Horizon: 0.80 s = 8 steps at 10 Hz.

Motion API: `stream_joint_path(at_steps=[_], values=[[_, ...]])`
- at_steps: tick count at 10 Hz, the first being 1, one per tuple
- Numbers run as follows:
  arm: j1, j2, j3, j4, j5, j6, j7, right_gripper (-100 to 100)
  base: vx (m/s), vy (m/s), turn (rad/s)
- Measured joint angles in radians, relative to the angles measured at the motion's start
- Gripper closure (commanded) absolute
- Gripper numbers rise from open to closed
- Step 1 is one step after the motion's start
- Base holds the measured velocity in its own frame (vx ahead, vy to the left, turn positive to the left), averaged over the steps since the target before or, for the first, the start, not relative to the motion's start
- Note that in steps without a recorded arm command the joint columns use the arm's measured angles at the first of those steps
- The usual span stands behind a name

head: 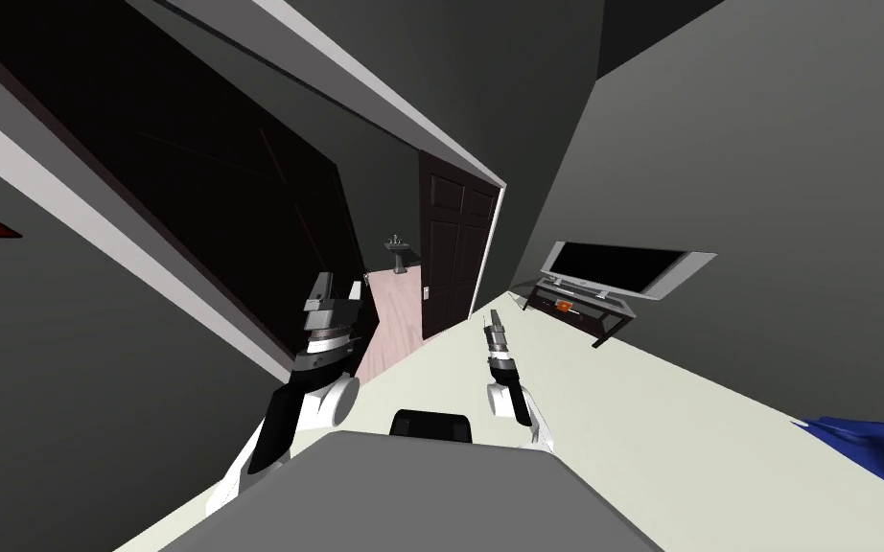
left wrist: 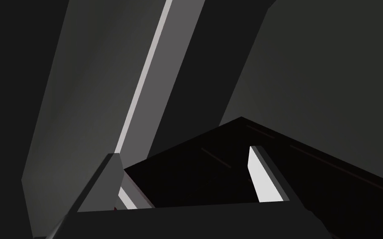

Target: Push the door open

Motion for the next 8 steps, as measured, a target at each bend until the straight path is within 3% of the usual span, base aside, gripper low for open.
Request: stream_joint_path(at_steps=[2, 3, 8], values=[[-0.031, -0.003, 0.014, 0.071, 0.003, -0.017, -0.012, -100, 0.098, -0.019, 0.067], [-0.055, -0.002, 0.021, 0.1, 0.006, -0.01, -0.018, -100, 0.073, -0.002, 0.017], [-0.092, -0.002, 0.051, 0.22, 0.014, -0.027, -0.036, -100, 0.055, -0.01, 0.039]])
